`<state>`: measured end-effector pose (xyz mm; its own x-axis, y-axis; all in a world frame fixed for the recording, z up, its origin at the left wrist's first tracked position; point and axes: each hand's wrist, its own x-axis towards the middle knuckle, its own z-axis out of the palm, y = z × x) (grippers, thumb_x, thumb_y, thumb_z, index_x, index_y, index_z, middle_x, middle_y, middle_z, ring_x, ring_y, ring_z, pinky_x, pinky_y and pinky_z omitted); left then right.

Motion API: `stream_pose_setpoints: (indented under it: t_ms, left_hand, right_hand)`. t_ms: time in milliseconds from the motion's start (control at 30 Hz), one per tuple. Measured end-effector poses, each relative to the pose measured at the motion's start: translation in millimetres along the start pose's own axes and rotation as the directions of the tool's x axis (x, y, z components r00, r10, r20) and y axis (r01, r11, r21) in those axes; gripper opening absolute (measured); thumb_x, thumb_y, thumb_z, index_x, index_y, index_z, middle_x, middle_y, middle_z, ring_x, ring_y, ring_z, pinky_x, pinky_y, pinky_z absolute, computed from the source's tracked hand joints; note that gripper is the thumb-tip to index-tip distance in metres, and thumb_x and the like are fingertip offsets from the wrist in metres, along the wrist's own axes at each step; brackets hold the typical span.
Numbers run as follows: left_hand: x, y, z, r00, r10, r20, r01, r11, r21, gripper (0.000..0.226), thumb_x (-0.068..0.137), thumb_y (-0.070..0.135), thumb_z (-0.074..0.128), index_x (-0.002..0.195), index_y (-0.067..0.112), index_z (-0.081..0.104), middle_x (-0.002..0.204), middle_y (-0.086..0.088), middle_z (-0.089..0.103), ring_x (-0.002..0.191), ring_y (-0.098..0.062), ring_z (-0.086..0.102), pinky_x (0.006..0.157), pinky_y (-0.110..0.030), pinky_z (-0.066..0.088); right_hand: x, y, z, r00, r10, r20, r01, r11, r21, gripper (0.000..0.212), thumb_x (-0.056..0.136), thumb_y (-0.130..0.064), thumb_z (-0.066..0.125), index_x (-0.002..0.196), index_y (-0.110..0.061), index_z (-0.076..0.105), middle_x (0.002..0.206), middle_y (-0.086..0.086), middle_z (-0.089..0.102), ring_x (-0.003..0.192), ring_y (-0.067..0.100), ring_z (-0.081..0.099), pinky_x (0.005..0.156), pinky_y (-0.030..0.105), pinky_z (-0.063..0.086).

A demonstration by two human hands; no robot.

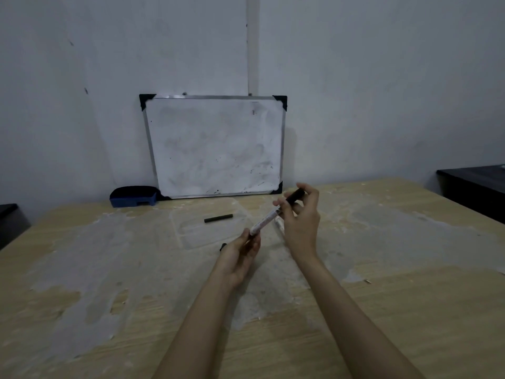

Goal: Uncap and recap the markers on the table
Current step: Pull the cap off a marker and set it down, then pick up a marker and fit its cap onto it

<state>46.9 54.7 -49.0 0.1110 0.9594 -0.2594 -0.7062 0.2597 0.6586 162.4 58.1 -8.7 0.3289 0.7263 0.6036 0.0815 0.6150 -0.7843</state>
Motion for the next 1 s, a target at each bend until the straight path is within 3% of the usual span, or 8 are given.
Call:
stream_pose_setpoints:
  t_ms: [100,200,333,433,633,767,900,1000]
  left_hand:
    - [-4.7,9.1,0.8,0.986,0.147,-0.073,-0.121,0.954,0.275,0.017,0.091,0.006,0.047,0.083,-0.002,0.060,0.055,-0.003,0.065,0.040,-0.001,0.059,0.042,-0.009,0.050]
    - [-6.7,26.6,-6.3,0.929,0.357,-0.100,-0.255,0.810,0.528,0.017,0.091,0.008,0.049,0.099,-0.002,0.060,0.066,-0.005,0.056,0.051,-0.009,0.054,0.043,-0.014,0.045]
    - [-10.0,53.8,-15.3,0.646,0.763,-0.035,-0.411,0.386,0.826,0.022,0.090,0.017,0.053,0.102,0.004,0.065,0.090,-0.003,0.062,0.087,-0.016,0.055,0.078,-0.027,0.041]
    - [6.7,71.4,-27.2,0.537,0.843,-0.015,-0.338,0.232,0.912,0.022,0.088,0.020,0.055,0.098,0.006,0.068,0.096,-0.008,0.068,0.093,-0.025,0.059,0.078,-0.031,0.042]
    - [24.3,75.7,-32.1,0.595,0.802,0.054,0.050,-0.105,0.993,0.046,0.084,0.040,0.057,0.117,0.009,0.057,0.120,-0.025,0.055,0.113,-0.039,0.044,0.091,-0.047,0.038]
    - [10.6,45.7,-15.9,0.544,0.712,0.444,-0.102,-0.469,0.877,0.037,0.084,0.039,0.054,0.094,0.005,0.060,0.095,-0.019,0.063,0.093,-0.036,0.056,0.075,-0.043,0.043]
    - [1.8,10.6,-3.4,0.756,0.456,0.470,-0.028,-0.695,0.718,0.046,0.084,0.047,0.047,0.104,0.007,0.059,0.112,-0.014,0.053,0.109,-0.031,0.044,0.088,-0.041,0.035]
    - [2.5,-5.1,2.1,0.837,0.436,0.332,0.100,-0.718,0.689,0.043,0.089,0.038,0.045,0.114,0.005,0.056,0.124,-0.013,0.046,0.118,-0.030,0.036,0.096,-0.041,0.031]
  right_hand:
    - [-0.2,5.8,-2.8,0.991,0.117,-0.066,-0.106,0.982,0.154,0.033,0.087,0.001,0.055,0.098,-0.027,0.041,0.085,-0.003,0.057,0.072,0.010,0.067,0.068,0.019,0.058]
    - [4.7,12.6,-10.8,0.949,0.265,-0.170,-0.200,0.924,0.327,0.031,0.087,0.003,0.054,0.104,-0.018,0.038,0.089,-0.001,0.055,0.076,0.016,0.066,0.067,0.025,0.060]
    - [6.3,26.3,-19.0,0.870,0.432,-0.237,-0.305,0.850,0.429,0.033,0.087,0.005,0.054,0.105,-0.017,0.036,0.090,-0.002,0.051,0.074,0.017,0.065,0.071,0.036,0.061]
    - [2.6,37.3,-21.7,0.826,0.507,-0.247,-0.356,0.808,0.471,0.033,0.087,0.006,0.053,0.103,-0.016,0.034,0.088,0.000,0.051,0.072,0.019,0.063,0.062,0.027,0.061]
    - [-0.1,47.2,-24.6,0.789,0.545,-0.285,-0.431,0.821,0.375,0.032,0.084,0.002,0.059,0.099,-0.013,0.035,0.090,0.008,0.052,0.074,0.021,0.060,0.055,0.024,0.057]
    - [-0.9,54.2,-26.9,0.794,0.547,-0.266,-0.453,0.823,0.342,0.032,0.084,0.001,0.060,0.099,-0.012,0.035,0.083,0.004,0.053,0.069,0.014,0.058,0.073,0.036,0.055]
    - [-2.8,61.9,-29.7,0.794,0.555,-0.247,-0.459,0.814,0.355,0.032,0.084,-0.001,0.061,0.098,-0.013,0.035,0.080,0.001,0.053,0.069,0.015,0.059,0.050,0.017,0.058]
    - [-4.0,63.2,-31.1,0.781,0.571,-0.252,-0.479,0.807,0.345,0.032,0.083,-0.002,0.062,0.099,-0.013,0.036,0.083,0.004,0.054,0.075,0.024,0.061,0.062,0.029,0.059]
